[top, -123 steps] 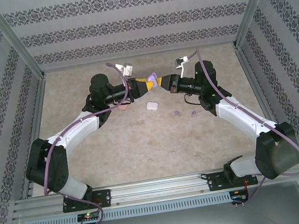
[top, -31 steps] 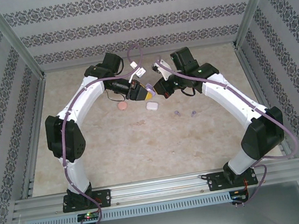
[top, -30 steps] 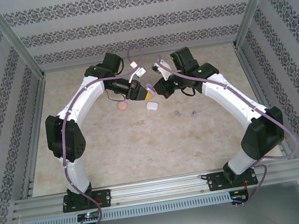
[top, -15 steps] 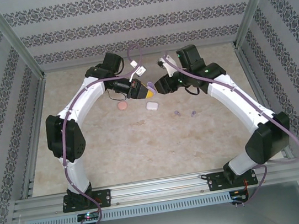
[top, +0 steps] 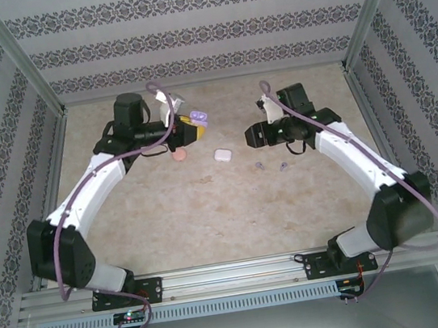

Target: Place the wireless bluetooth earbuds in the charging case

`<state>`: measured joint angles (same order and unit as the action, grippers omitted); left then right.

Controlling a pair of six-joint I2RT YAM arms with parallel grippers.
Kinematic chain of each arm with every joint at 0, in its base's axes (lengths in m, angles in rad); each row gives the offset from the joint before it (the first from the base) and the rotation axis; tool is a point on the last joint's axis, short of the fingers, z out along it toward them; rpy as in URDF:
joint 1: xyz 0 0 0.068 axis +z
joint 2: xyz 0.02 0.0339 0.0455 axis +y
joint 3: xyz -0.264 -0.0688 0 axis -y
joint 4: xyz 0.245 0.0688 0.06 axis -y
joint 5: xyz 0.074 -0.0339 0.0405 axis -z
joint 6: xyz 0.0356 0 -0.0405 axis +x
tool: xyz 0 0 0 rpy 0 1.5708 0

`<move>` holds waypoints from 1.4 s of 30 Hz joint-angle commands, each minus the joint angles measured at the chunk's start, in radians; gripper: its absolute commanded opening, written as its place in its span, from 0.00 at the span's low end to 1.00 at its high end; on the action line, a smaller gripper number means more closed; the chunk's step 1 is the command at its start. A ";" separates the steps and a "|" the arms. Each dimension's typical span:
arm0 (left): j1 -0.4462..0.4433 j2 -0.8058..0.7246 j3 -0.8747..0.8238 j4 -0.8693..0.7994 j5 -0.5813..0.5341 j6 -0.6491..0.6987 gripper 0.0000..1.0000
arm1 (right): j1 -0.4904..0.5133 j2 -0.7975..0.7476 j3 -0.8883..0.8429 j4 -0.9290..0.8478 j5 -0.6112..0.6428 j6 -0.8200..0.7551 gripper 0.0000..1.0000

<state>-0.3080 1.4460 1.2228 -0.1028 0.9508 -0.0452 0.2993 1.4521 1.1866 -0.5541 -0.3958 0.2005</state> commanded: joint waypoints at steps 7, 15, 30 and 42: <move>-0.063 -0.169 -0.153 0.399 -0.279 -0.174 0.00 | 0.033 0.220 0.037 -0.107 0.229 0.024 0.57; -0.118 -0.191 -0.164 0.445 -0.312 -0.187 0.00 | 0.071 0.358 0.080 -0.141 0.304 -0.004 0.56; -0.135 -0.188 -0.184 0.431 -0.339 -0.175 0.00 | 0.095 0.486 0.142 -0.137 0.347 -0.014 0.50; -0.140 -0.194 -0.184 0.419 -0.345 -0.165 0.00 | 0.094 0.520 0.141 -0.126 0.338 -0.015 0.42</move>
<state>-0.4324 1.2728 1.0397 0.2810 0.6159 -0.2146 0.3889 1.9587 1.3121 -0.6727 -0.0746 0.2024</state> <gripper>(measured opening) 0.215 0.421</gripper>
